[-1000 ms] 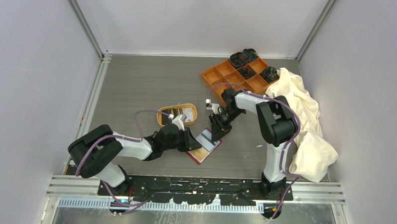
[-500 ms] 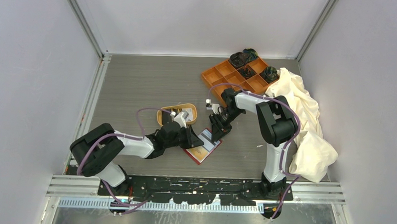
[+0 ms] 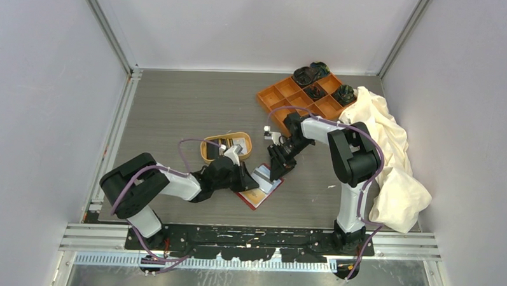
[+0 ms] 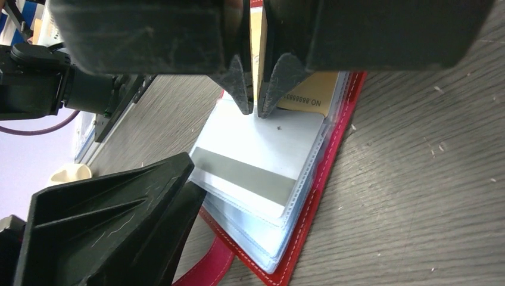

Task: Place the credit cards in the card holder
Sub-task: Turn over the card slot in the card holder.

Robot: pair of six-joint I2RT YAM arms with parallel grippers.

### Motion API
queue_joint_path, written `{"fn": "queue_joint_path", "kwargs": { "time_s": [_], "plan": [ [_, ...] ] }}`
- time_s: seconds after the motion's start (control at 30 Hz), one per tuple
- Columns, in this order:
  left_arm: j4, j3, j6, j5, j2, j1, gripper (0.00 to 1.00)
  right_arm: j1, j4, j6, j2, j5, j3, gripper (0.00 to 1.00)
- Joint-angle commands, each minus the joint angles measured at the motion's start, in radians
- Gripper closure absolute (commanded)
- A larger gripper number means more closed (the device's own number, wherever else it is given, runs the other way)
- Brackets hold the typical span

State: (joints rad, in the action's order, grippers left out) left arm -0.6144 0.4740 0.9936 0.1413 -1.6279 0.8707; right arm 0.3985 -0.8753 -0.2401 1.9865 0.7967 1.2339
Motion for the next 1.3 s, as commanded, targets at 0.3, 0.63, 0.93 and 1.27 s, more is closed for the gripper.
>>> {"fn": "queue_joint_path", "kwargs": {
  "time_s": [0.3,0.63,0.93,1.27],
  "plan": [
    [-0.056,-0.058,-0.015,-0.038,0.010,0.004,0.94,-0.004,-0.052,-0.043,-0.015,0.139,0.030,0.65],
    [-0.095,-0.065,-0.004,-0.016,0.014,0.005,0.92,-0.004,-0.072,-0.060,-0.007,0.186,0.033,0.67],
    [-0.007,-0.081,-0.023,-0.024,0.176,0.005,0.77,0.008,-0.058,-0.043,-0.003,0.180,0.028,0.70],
    [0.084,-0.145,-0.032,-0.078,0.342,0.004,0.73,0.036,-0.005,0.015,0.003,0.170,0.017,0.80]
  ]
}}
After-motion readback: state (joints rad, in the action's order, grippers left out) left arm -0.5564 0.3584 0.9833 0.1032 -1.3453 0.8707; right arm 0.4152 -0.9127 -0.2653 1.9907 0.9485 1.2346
